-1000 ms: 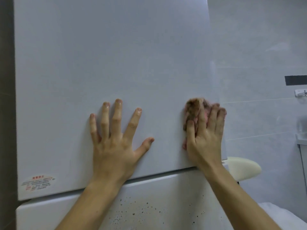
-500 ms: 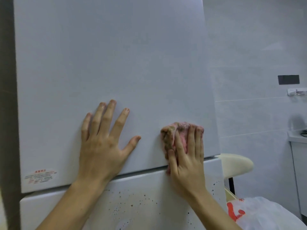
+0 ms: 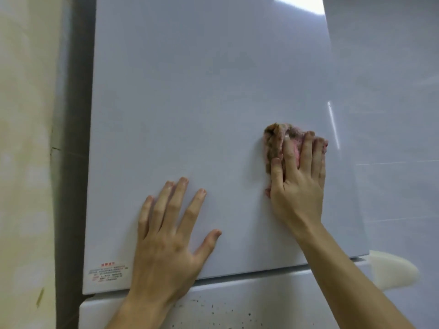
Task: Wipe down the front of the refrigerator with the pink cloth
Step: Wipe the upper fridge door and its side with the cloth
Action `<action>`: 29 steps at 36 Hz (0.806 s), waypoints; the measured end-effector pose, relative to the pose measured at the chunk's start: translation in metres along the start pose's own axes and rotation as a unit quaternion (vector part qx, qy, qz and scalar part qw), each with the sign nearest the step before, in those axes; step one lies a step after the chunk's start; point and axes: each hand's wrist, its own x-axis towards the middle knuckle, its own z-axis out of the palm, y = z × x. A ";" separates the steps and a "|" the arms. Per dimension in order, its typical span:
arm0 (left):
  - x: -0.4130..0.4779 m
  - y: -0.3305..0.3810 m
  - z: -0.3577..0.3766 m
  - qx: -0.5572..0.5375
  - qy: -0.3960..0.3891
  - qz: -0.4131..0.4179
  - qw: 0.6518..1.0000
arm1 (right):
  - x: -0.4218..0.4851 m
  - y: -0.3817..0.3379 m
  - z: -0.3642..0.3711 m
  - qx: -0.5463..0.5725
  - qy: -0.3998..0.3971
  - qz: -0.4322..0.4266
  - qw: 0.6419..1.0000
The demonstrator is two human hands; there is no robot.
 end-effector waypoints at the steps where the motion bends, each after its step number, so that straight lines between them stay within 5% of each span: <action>1: 0.000 0.000 0.000 0.002 0.001 -0.003 1.000 | -0.016 -0.002 0.003 0.001 0.007 -0.017 1.000; 6: -0.001 -0.003 -0.001 -0.008 0.005 -0.011 1.000 | -0.115 -0.012 0.011 0.005 -0.011 -0.135 0.991; 11: -0.002 -0.014 -0.004 0.009 0.001 -0.021 1.000 | -0.122 -0.013 0.007 -0.003 -0.038 -0.163 0.986; 18: -0.002 -0.023 -0.007 0.010 -0.007 -0.021 1.000 | -0.012 -0.041 0.024 -0.022 0.047 -0.094 0.994; 23: -0.005 -0.030 -0.008 0.008 0.007 -0.028 1.000 | 0.021 -0.068 0.032 -0.024 0.039 -0.006 0.999; 29: -0.005 -0.032 -0.005 0.009 0.016 -0.025 1.000 | -0.015 -0.074 0.039 -0.018 0.087 -0.053 0.995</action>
